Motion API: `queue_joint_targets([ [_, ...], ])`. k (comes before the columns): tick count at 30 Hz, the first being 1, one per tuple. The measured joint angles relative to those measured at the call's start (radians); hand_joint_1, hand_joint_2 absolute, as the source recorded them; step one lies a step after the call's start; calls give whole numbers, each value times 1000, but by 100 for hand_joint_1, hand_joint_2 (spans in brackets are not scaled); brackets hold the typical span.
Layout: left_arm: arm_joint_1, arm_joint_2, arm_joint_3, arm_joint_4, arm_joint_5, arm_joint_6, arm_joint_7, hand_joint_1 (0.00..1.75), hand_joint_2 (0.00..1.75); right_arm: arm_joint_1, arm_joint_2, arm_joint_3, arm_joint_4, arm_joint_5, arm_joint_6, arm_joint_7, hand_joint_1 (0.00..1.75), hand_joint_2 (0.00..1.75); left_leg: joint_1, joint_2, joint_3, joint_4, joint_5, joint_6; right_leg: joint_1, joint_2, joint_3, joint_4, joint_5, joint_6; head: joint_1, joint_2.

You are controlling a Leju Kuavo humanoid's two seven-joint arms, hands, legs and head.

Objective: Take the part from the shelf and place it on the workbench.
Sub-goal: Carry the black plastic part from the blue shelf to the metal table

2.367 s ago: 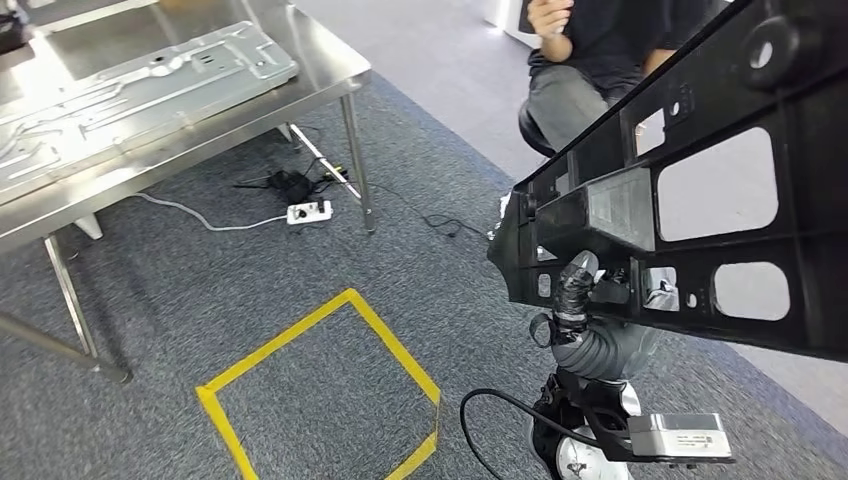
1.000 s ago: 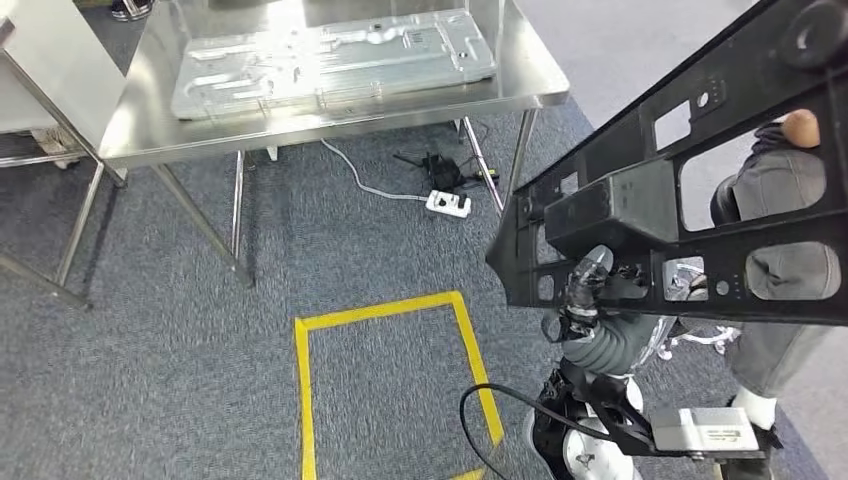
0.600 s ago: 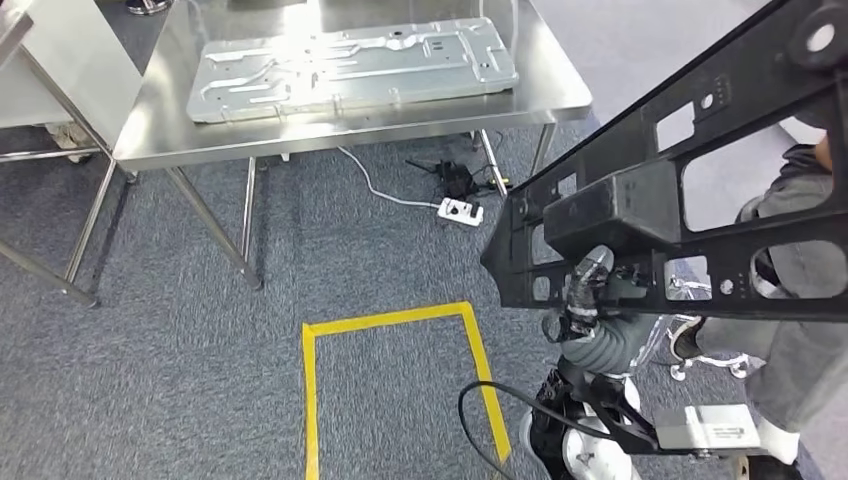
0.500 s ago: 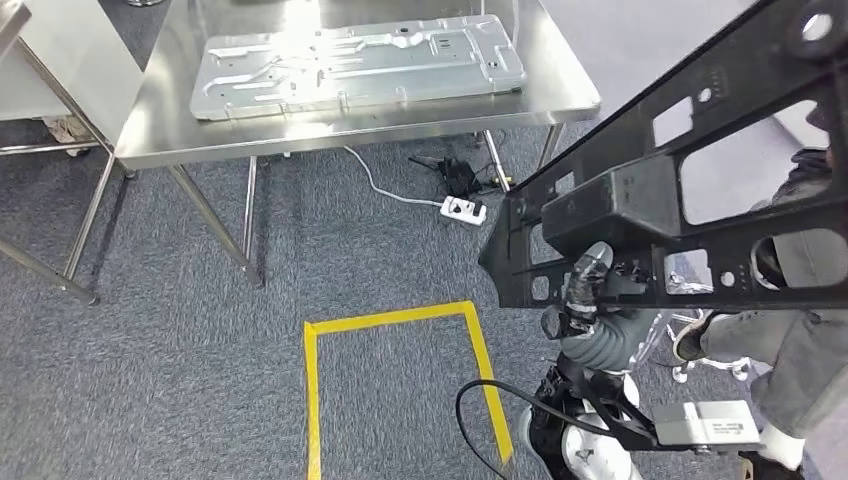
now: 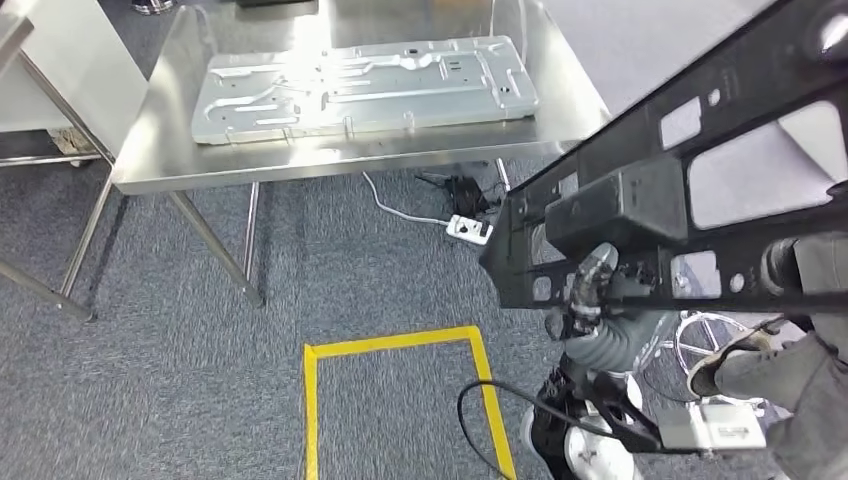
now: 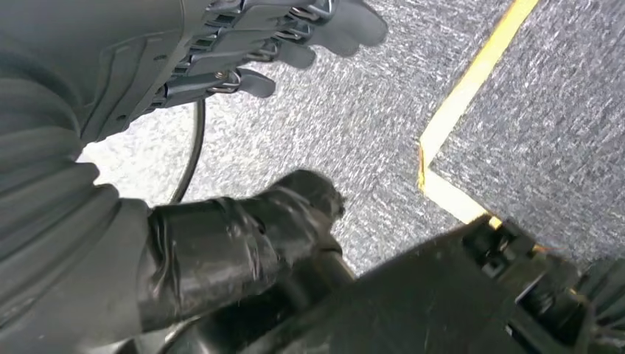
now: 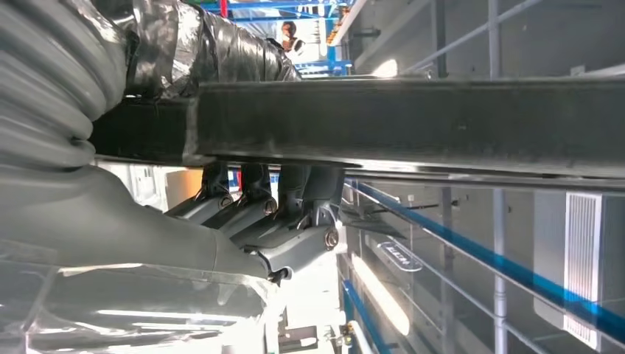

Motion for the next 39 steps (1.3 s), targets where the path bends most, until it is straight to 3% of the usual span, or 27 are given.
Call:
queue_joint_targets([
  [2,-4,0,0,0,-1,-6,11,0,175,-2,1,0,0,-4,0,-3,175,175,8,3,-70,114,-17,-13,-3,-2,24,-8,-13,-6,-1,0],
  [3,-4,0,0,0,-1,-7,13,0,175,-3,1,0,1,-5,0,-4,175,175,14,4,-110,164,-46,-19,-3,-2,34,-9,-22,-6,-2,0],
  [5,-2,0,0,0,-2,-8,15,0,175,-2,1,0,1,-7,0,-5,175,175,26,6,-169,201,-115,-31,-6,-1,59,-10,-44,-2,-2,0],
  [6,-1,0,0,0,-2,-8,15,0,175,-2,1,0,1,-6,0,-5,175,175,30,8,-181,182,-129,-35,-8,-1,76,-10,-56,1,-2,0],
  [7,0,0,0,0,-3,-9,14,0,175,-2,1,0,1,-5,0,-5,175,175,36,10,-182,140,-114,-38,-10,0,94,-9,-70,5,-2,0],
  [9,1,0,0,0,-5,-11,12,0,175,-1,1,-1,2,4,0,-4,175,175,42,16,-171,25,-4,-43,-11,0,123,-6,-98,16,-2,0],
  [11,3,-2,-1,0,-9,-17,11,0,175,-1,1,-1,2,22,0,3,175,175,40,21,-161,-35,85,-41,-11,2,138,5,-126,31,-2,0],
  [14,4,-2,-2,0,-17,-24,10,0,175,2,1,-2,-1,61,0,22,175,175,33,20,-141,-38,97,-19,-17,2,144,47,-140,49,2,0],
  [15,2,-2,-2,0,-19,-25,10,0,175,2,1,-2,-2,71,0,25,175,175,31,19,-132,-38,93,-11,-19,1,126,83,-139,51,4,0],
  [17,-2,-2,-2,0,-20,-26,9,0,175,3,1,-2,-4,80,0,29,175,175,29,18,-113,-40,81,2,-19,-1,52,198,-161,52,6,0],
  [19,-3,-2,-2,0,-21,-27,9,0,175,5,1,-3,-4,84,0,31,175,175,25,17,-92,-40,60,9,-17,-1,-34,300,-226,53,7,0],
  [21,-1,-2,-2,0,-22,-30,7,0,175,9,1,-3,-4,95,0,36,175,175,22,13,-62,-40,35,10,-14,-1,-80,309,-278,49,7,0],
  [22,-1,-2,-2,0,-24,-32,5,0,175,9,1,-4,-4,104,0,40,175,175,21,12,-43,-40,21,10,-12,-1,-85,275,-268,45,7,0],
  [23,0,-2,-3,0,-26,-34,3,0,175,10,1,-4,-4,113,-1,45,175,175,21,11,-27,-41,6,8,-9,-1,-83,220,-216,40,7,0],
  [25,-5,-2,-5,0,-33,-39,0,0,175,13,0,-6,-5,132,-1,53,175,175,18,8,-1,-37,-23,2,-2,-1,-79,114,-70,32,8,0],
  [26,-7,-3,-6,0,-37,-41,-1,0,175,17,0,-7,-7,141,-1,58,175,175,16,6,7,-37,-33,-2,1,-1,-77,85,-16,27,8,0],
  [27,-10,-3,-9,0,-42,-43,-2,0,175,20,0,-9,-10,150,-1,63,175,175,13,4,13,-31,-35,-7,2,0,-76,74,3,22,7,0],
  [29,-13,-3,-13,0,-53,-46,-4,0,175,23,-1,-11,-18,170,-1,78,175,175,11,2,2,3,-19,-17,-2,2,-57,64,-1,10,5,0],
  [31,-16,-3,-16,0,-60,-48,-4,0,175,23,-2,-13,-24,186,0,91,175,175,12,4,-47,89,-1,-27,-5,2,-26,46,-12,-2,4,0],
  [33,-19,-3,-19,0,-63,-51,-6,0,175,24,-3,-15,-28,194,0,103,175,175,16,7,-119,183,-34,-36,-5,2,2,35,-28,-8,4,0],
  [35,-19,-3,-24,0,-65,-52,-10,0,175,26,-4,-17,-32,196,0,112,175,175,20,8,-177,223,-93,-42,-5,5,25,34,-47,-10,4,0],
  [36,-19,-3,-27,0,-66,-53,-12,0,175,27,-4,-18,-32,196,0,114,175,175,21,9,-189,209,-104,-43,-5,7,39,34,-59,-9,4,0],
  [37,-19,-3,-29,0,-67,-53,-14,0,175,27,-5,-18,-33,196,0,116,175,175,22,10,-189,170,-92,-42,-4,9,55,34,-70,-8,4,0],
  [39,-19,-3,-33,0,-68,-53,-18,0,175,27,-8,-18,-33,196,0,116,175,175,20,12,-171,53,8,-34,-3,10,84,35,-94,-4,4,0],
])
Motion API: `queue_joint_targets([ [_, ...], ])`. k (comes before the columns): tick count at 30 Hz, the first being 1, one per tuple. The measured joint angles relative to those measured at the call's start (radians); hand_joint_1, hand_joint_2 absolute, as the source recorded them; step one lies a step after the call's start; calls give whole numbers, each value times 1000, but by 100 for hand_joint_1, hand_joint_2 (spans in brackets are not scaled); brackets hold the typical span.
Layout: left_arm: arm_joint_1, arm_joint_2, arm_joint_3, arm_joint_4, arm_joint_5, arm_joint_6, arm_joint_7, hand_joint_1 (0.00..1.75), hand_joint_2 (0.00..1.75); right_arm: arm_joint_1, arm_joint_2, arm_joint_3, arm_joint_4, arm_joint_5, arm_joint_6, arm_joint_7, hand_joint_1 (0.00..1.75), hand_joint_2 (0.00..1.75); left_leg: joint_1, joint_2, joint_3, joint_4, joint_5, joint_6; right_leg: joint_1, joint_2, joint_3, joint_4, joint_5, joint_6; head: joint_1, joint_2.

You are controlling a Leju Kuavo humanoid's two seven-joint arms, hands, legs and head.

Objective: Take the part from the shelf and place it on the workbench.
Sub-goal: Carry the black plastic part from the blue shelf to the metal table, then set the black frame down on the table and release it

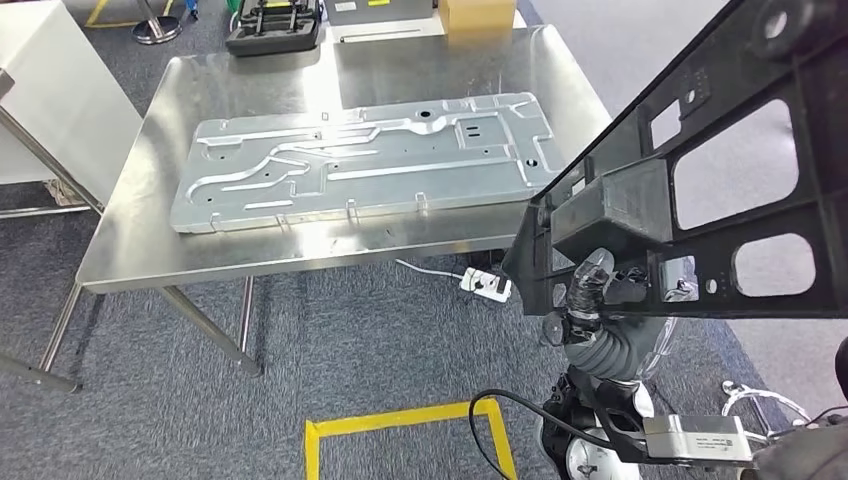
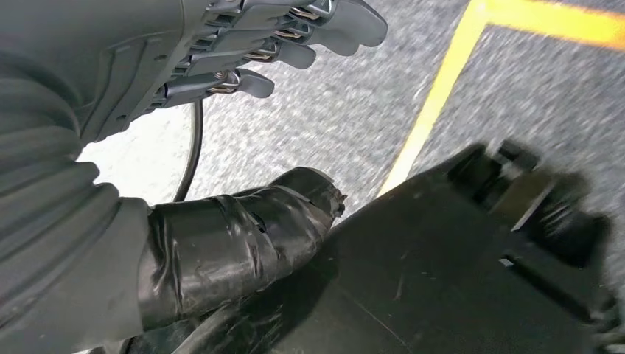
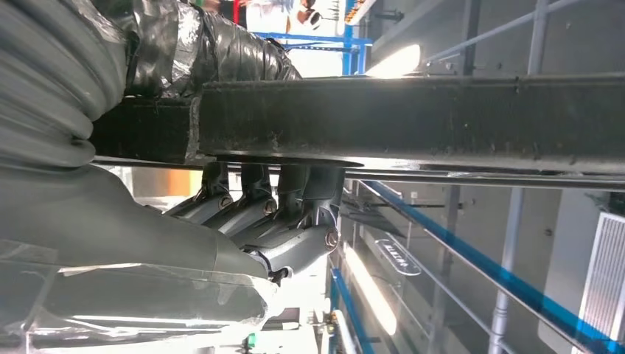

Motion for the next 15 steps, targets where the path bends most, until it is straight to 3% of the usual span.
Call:
queue_joint_targets([
  [2,0,0,-3,0,-1,-1,0,0,175,0,-2,0,-1,0,0,0,175,175,-6,1,15,-76,82,14,1,2,15,2,-19,10,1,0],
  [3,0,0,-4,0,-2,-2,1,0,175,1,-3,-1,-1,0,0,1,175,175,-9,1,18,-90,95,20,2,3,17,7,-21,16,1,0],
  [5,-1,0,-5,0,-5,-3,5,0,175,0,-7,-2,-4,0,0,4,175,175,-9,0,36,-103,94,32,0,2,14,25,-17,25,1,0],
  [7,-3,0,-6,0,-7,-5,11,0,175,-2,-15,-4,-7,-5,0,5,175,175,-8,0,62,-117,86,45,-3,-2,-18,92,-18,33,3,0],
  [10,-6,1,-6,0,-8,-6,16,0,175,1,-25,-9,-8,-17,0,5,175,175,-7,0,92,-122,63,55,-7,-5,-129,252,-84,48,5,0],
  [12,-4,1,-6,0,-8,-6,17,0,175,4,-31,-11,-8,-25,0,4,175,175,-7,-1,114,-122,43,53,-10,-6,-176,276,-112,54,5,0],
  [13,-4,1,-6,0,-8,-6,17,0,175,4,-33,-12,-8,-29,0,3,175,175,-6,-2,130,-122,32,51,-12,-6,-177,243,-96,56,6,0],
  [14,-3,1,-6,0,-8,-6,18,0,175,4,-36,-13,-8,-32,0,2,175,175,-6,-2,146,-121,20,49,-14,-7,-165,186,-56,57,6,0],
  [15,-3,1,-6,0,-8,-6,18,0,175,4,-39,-14,-8,-33,0,2,175,175,-5,-2,160,-121,7,45,-17,-8,-151,120,3,56,6,0],
])
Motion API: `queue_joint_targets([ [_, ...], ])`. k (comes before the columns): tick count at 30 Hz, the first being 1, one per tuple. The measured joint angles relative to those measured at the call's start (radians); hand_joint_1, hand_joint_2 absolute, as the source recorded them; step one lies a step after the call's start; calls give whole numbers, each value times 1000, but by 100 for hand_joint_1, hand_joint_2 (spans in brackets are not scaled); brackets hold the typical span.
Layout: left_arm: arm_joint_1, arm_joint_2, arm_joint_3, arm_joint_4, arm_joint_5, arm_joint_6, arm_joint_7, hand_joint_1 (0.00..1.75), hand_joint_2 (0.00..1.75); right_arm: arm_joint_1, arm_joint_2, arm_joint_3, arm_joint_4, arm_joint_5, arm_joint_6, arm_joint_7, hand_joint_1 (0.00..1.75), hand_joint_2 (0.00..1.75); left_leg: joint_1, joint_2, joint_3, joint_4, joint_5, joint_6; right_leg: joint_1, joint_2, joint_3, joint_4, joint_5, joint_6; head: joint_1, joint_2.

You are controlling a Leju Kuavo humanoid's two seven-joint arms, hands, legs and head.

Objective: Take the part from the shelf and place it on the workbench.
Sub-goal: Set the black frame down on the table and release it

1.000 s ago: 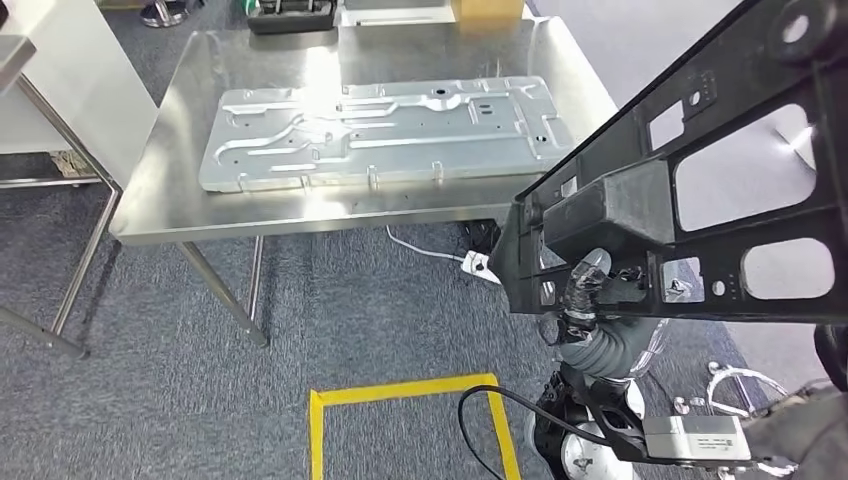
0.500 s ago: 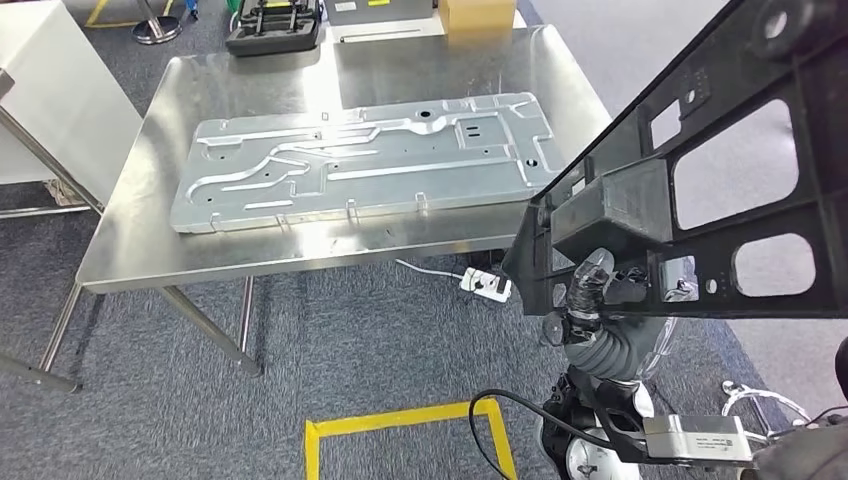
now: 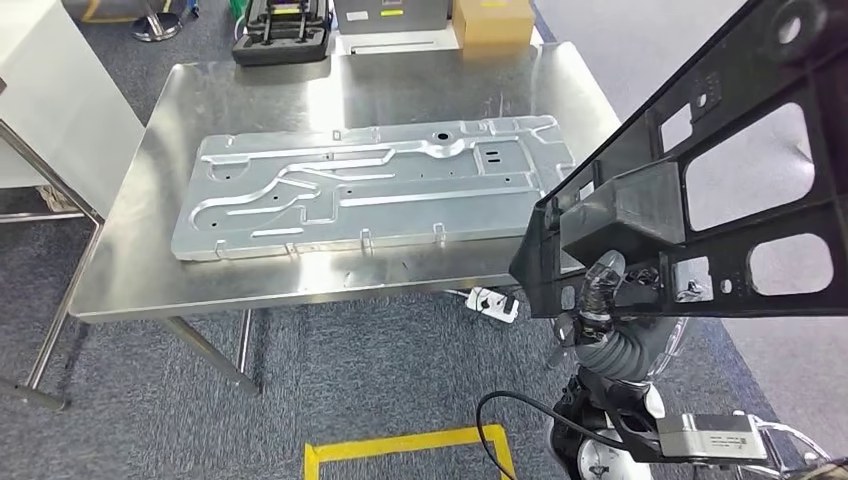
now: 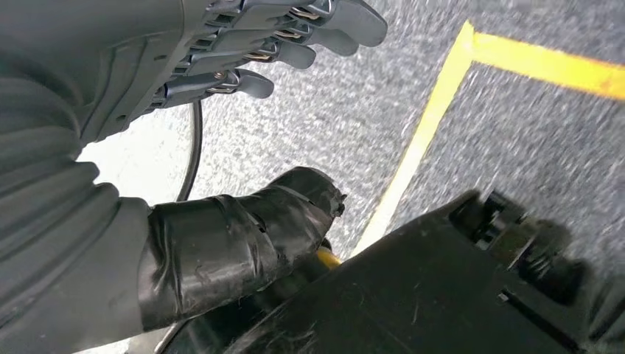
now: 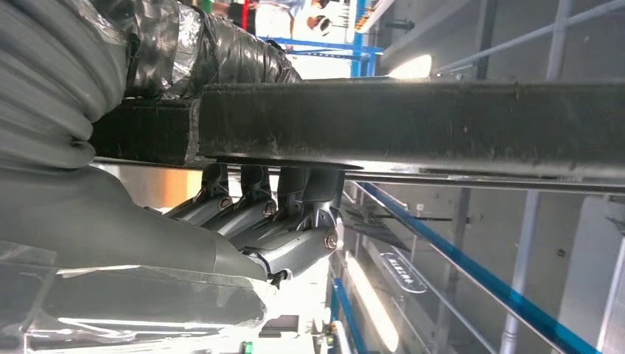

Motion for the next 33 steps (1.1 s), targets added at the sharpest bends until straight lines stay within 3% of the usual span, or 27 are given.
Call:
queue_joint_targets([
  [2,-2,0,0,0,0,0,1,0,175,0,-4,-1,0,5,0,1,175,175,-1,0,17,1,-22,-11,2,0,21,-90,79,-9,-1,0],
  [3,-3,0,0,0,1,1,2,0,175,0,-5,-1,0,10,0,3,175,175,-2,-1,20,3,-27,-16,4,0,23,-107,92,-17,-1,0],
  [6,-5,1,-1,0,2,2,2,0,175,1,-7,-3,0,42,0,19,175,175,-2,1,15,31,-26,-29,5,3,39,-115,83,-40,-3,0],
  [8,-5,1,-1,0,2,3,2,0,175,0,-11,-4,0,117,0,66,175,175,1,3,-33,118,-39,-37,2,2,56,-121,77,-49,-4,0],
  [10,-3,1,-2,0,3,3,0,0,175,1,-24,-8,0,249,0,152,175,175,3,4,-112,236,-89,-44,3,1,68,-123,66,-54,-5,0],
  [11,-1,1,-2,0,3,3,-3,0,175,2,-35,-12,0,318,0,201,175,175,3,4,-146,273,-112,-46,3,2,73,-123,60,-54,-5,0],
  [12,2,2,-3,0,5,3,-10,0,175,3,-46,-16,0,372,0,242,175,175,3,4,-167,282,-117,-46,4,3,81,-123,53,-55,-5,0],
  [13,6,3,-3,0,7,3,-21,0,175,4,-60,-21,0,414,0,279,175,175,3,4,-171,256,-96,-44,6,3,90,-123,46,-54,-5,0],
  [15,11,6,-3,0,11,3,-43,0,175,5,-86,-33,-2,450,1,323,175,175,2,4,-141,132,4,-34,8,4,109,-123,32,-52,-5,0],
  [17,12,9,-3,0,12,0,-53,0,175,6,-110,-49,-6,469,5,357,175,175,-4,4,-112,39,46,-23,10,6,119,-122,21,-45,-4,0],
  [19,14,12,-3,0,12,-3,-56,0,175,6,-134,-69,-9,482,11,385,175,175,-9,3,-104,22,42,-17,11,7,122,-122,12,-34,-5,0],
  [22,18,15,-3,0,12,-5,-56,0,175,7,-168,-100,-16,487,17,400,175,175,-2,4,-84,3,66,-5,10,5,115,-90,-13,-18,-4,0],
  [23,17,15,-3,0,12,-5,-57,0,175,7,-176,-109,-18,488,18,401,175,175,0,5,-77,-3,67,-2,10,4,96,-47,-35,-14,-3,0],
  [25,15,15,-3,0,12,-5,-57,0,175,8,-189,-123,-19,488,17,402,175,175,-1,5,-72,-4,61,5,9,3,23,83,-90,-10,-1,0],
  [26,16,15,-3,0,12,-5,-57,0,175,9,-194,-128,-19,489,17,403,175,175,-1,5,-69,-4,57,6,9,3,-14,141,-107,-8,-1,0],
  [27,17,16,-3,0,12,-6,-56,0,175,11,-200,-134,-19,489,18,406,175,175,-2,4,-65,-3,53,6,8,2,-40,172,-106,-6,-1,0],
  [28,19,16,-3,0,12,-6,-56,0,175,11,-205,-139,-19,491,20,410,175,175,-2,4,-59,-3,47,6,8,2,-46,165,-83,-5,-1,0],
  [29,20,17,-3,0,12,-7,-56,0,175,11,-211,-146,-20,494,24,416,175,175,-1,3,-51,-2,41,4,7,1,-31,118,-43,-4,-1,0],
  [31,19,17,-3,0,12,-10,-56,0,175,11,-227,-161,-22,504,41,437,175,175,-2,2,-35,3,26,-1,6,0,29,-24,36,-4,0,0],
  [33,17,19,-3,0,11,-12,-56,0,175,13,-248,-183,-27,516,68,469,175,175,-6,-1,-28,8,14,-8,6,1,68,-105,59,-13,0,0],
])
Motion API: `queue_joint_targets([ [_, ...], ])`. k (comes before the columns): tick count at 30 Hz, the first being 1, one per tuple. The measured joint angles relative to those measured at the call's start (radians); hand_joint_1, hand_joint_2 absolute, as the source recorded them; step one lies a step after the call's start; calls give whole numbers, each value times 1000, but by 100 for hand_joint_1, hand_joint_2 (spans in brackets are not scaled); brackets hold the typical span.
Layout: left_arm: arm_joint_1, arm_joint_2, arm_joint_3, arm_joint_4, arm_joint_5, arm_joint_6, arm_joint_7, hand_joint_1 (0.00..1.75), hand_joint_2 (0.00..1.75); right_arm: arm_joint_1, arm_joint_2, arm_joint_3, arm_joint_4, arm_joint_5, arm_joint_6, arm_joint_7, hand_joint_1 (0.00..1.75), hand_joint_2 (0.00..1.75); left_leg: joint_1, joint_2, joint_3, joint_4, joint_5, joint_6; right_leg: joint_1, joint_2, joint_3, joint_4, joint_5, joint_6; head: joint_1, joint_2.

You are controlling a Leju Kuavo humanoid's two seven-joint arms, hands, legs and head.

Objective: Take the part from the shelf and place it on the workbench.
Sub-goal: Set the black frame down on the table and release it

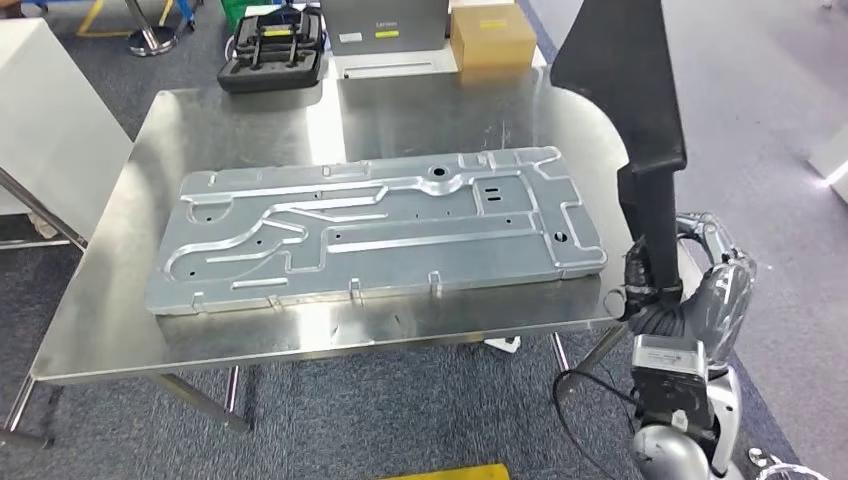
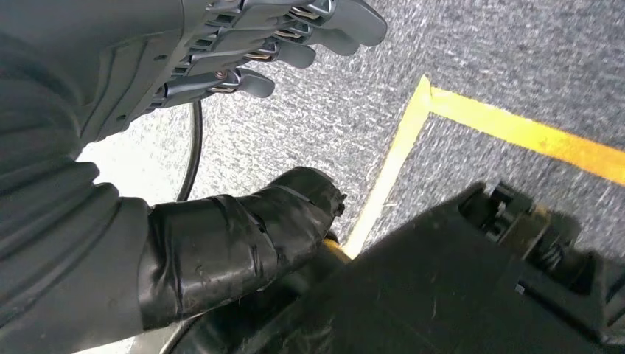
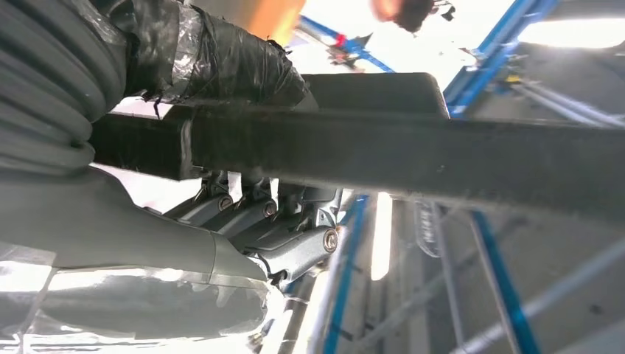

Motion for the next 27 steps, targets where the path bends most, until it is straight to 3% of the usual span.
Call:
queue_joint_targets([
  [3,0,5,0,0,-1,-2,0,0,175,10,-33,-40,-4,5,44,48,175,175,-2,-1,1,1,-10,-9,0,2,8,-10,-7,-19,0,0],
  [5,-1,9,0,0,-1,-2,0,0,175,16,-56,-72,-6,9,72,77,175,175,-1,1,-17,44,-37,-18,-3,0,16,-13,-11,-30,-3,0],
  [8,-1,12,0,0,-1,-4,2,0,175,26,-94,-137,-7,37,117,133,175,175,3,4,-124,230,-105,-27,-1,-3,23,-14,-19,-39,-8,0],
  [9,0,13,0,0,-1,-5,3,0,175,32,-105,-156,-7,53,129,153,175,175,4,5,-158,278,-112,-27,1,-4,25,-14,-22,-40,-8,0],
  [10,2,15,0,0,-1,-6,4,0,175,37,-116,-174,-8,72,141,174,175,175,4,5,-176,293,-99,-24,2,-3,30,-14,-26,-41,-8,0],
  [11,3,17,0,0,0,-7,5,0,175,41,-126,-189,-8,91,151,194,175,175,3,5,-174,269,-68,-19,4,-2,36,-14,-30,-41,-8,0],
  [13,3,21,0,0,0,-9,9,0,175,44,-143,-212,-13,140,176,232,175,175,-4,5,-124,139,19,-1,5,0,52,-15,-40,-40,-8,0],
  [15,0,25,0,0,-1,-11,14,0,175,44,-155,-225,-20,205,209,266,175,175,-15,5,-76,31,60,14,4,2,61,-17,-46,-33,-8,0],
  [18,-3,29,-2,0,-7,-11,17,0,175,39,-167,-232,-27,274,241,292,175,175,-22,4,-56,-9,57,20,-1,3,65,-31,-46,-17,-7,0],
  [20,-3,30,-4,0,-13,-9,13,0,175,25,-172,-232,-35,299,258,295,175,175,-17,4,-39,-39,67,23,-3,1,57,-9,-63,-9,-6,0],
  [21,-4,31,-5,0,-16,-8,11,0,175,13,-174,-231,-38,310,267,297,175,175,-14,5,-30,-51,71,24,-3,1,38,31,-83,-5,-5,0],
  [23,-7,31,-6,0,-21,-8,6,0,175,-8,-176,-229,-39,327,285,301,175,175,-10,5,-20,-59,69,25,-5,-1,-31,164,-134,0,-2,0],
  [24,-8,31,-8,0,-22,-8,5,0,175,-14,-176,-228,-39,333,291,302,175,175,-10,5,-18,-56,65,26,-6,-1,-62,214,-144,3,-2,0],
  [25,-8,30,-9,0,-23,-8,4,0,175,-17,-178,-226,-39,338,298,303,175,175,-9,4,-15,-53,60,26,-8,-2,-80,233,-136,6,-2,0],
  [26,-7,30,-11,0,-25,-8,4,0,175,-23,-179,-223,-39,344,307,303,175,175,-8,2,-12,-48,54,25,-9,-2,-78,212,-108,9,-2,0],
  [27,-6,30,-12,0,-26,-8,4,0,175,-34,-182,-218,-39,353,321,303,175,175,-7,0,-9,-40,46,22,-11,-3,-59,156,-65,11,-2,0],
])
